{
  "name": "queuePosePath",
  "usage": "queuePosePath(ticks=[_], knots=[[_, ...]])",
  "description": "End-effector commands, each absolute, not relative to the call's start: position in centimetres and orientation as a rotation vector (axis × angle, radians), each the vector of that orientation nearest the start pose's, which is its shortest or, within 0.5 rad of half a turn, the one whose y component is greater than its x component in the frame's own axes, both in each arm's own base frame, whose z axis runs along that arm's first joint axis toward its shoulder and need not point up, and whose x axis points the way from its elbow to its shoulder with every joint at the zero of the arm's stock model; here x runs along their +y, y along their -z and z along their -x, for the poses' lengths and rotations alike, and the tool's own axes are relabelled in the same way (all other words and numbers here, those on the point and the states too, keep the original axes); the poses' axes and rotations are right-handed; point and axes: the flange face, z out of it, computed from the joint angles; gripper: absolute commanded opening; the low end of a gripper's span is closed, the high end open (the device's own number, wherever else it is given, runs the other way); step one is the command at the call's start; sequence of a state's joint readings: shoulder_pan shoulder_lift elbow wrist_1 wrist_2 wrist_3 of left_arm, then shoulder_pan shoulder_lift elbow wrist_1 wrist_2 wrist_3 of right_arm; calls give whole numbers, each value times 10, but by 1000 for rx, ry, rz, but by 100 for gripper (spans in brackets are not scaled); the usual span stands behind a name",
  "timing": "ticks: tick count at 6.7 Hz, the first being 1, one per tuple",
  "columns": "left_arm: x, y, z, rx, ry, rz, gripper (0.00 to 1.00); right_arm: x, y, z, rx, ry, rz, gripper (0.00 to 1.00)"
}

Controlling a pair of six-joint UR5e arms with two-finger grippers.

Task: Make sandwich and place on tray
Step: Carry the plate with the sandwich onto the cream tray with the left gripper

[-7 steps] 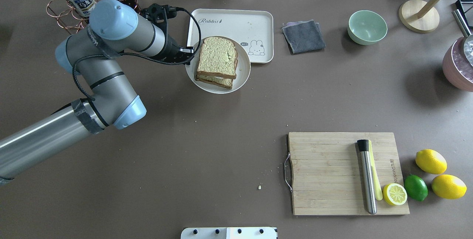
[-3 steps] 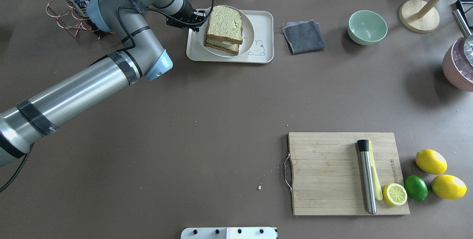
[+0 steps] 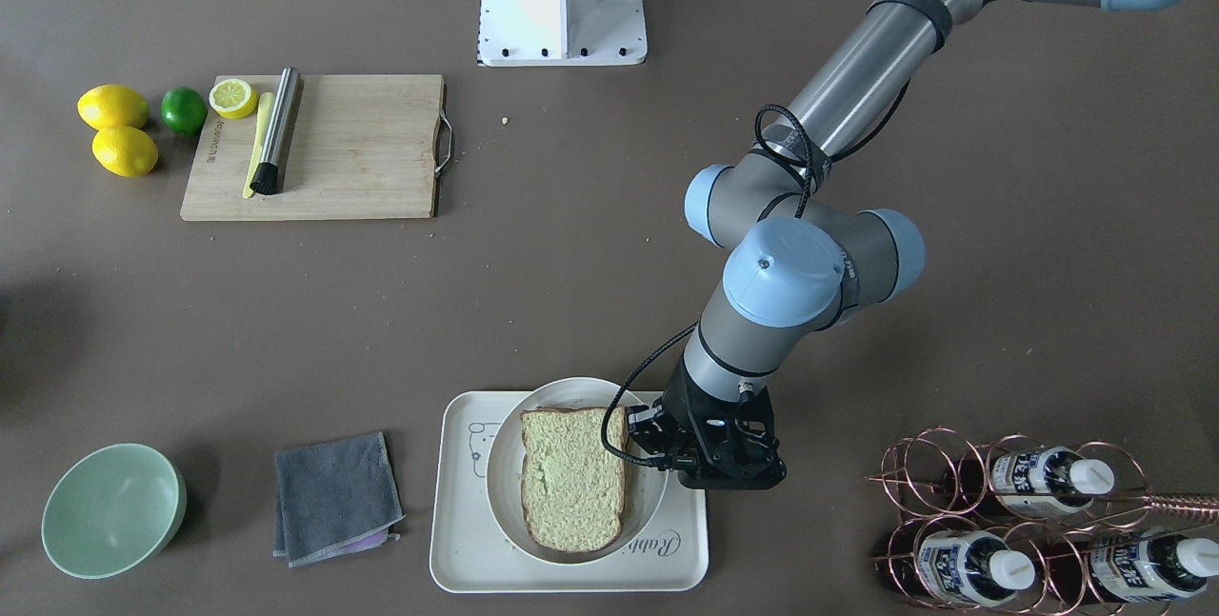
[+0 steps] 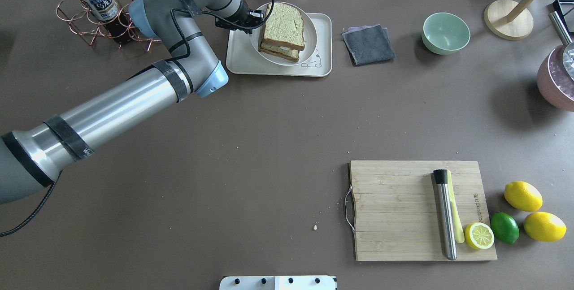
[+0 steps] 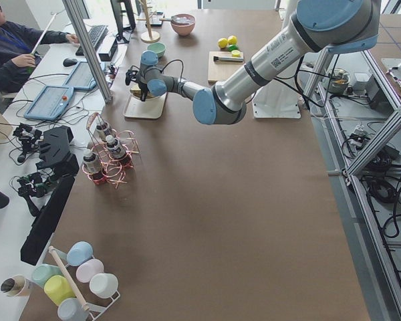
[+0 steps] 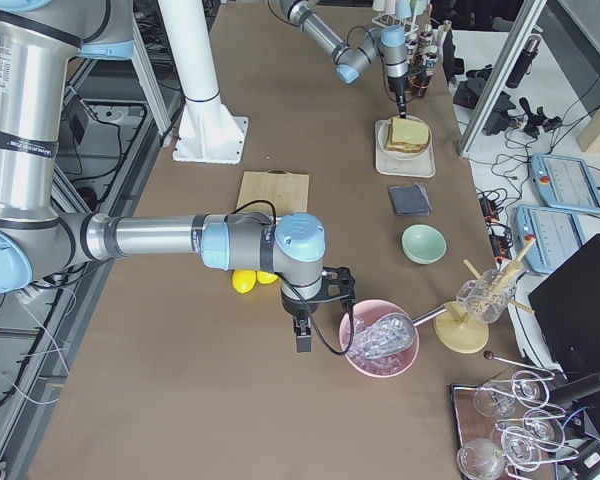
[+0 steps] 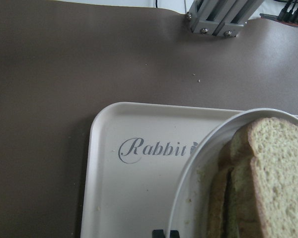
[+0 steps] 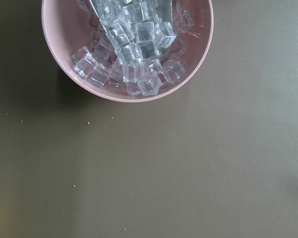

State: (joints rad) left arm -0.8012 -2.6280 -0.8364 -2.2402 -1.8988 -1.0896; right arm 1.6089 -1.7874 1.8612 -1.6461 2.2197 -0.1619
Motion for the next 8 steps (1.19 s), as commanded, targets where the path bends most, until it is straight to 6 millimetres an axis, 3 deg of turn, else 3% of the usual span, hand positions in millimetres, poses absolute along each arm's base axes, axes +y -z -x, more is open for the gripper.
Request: queuePosePath(ticks=[1,3,4,5,6,8], knots=[[-694,-206,-548,959,130,-374,0,-393,-632,-89,-647,115,-57,100],[-695,-203,-545,960,131,-380,0,-390,-636,-89,-648,113,-49,100],[-698,-203,-540,960,134,-386,45,-390,-638,-89,-649,113,-47,100],[-703,-204,-532,956,136,-395,76,-389,-639,-89,-648,112,-44,100],[-708,-202,-522,951,111,-421,96,-387,-641,-89,-649,111,-40,100],[-704,-200,-494,975,131,-445,97,-386,-642,-89,-646,110,-38,100]])
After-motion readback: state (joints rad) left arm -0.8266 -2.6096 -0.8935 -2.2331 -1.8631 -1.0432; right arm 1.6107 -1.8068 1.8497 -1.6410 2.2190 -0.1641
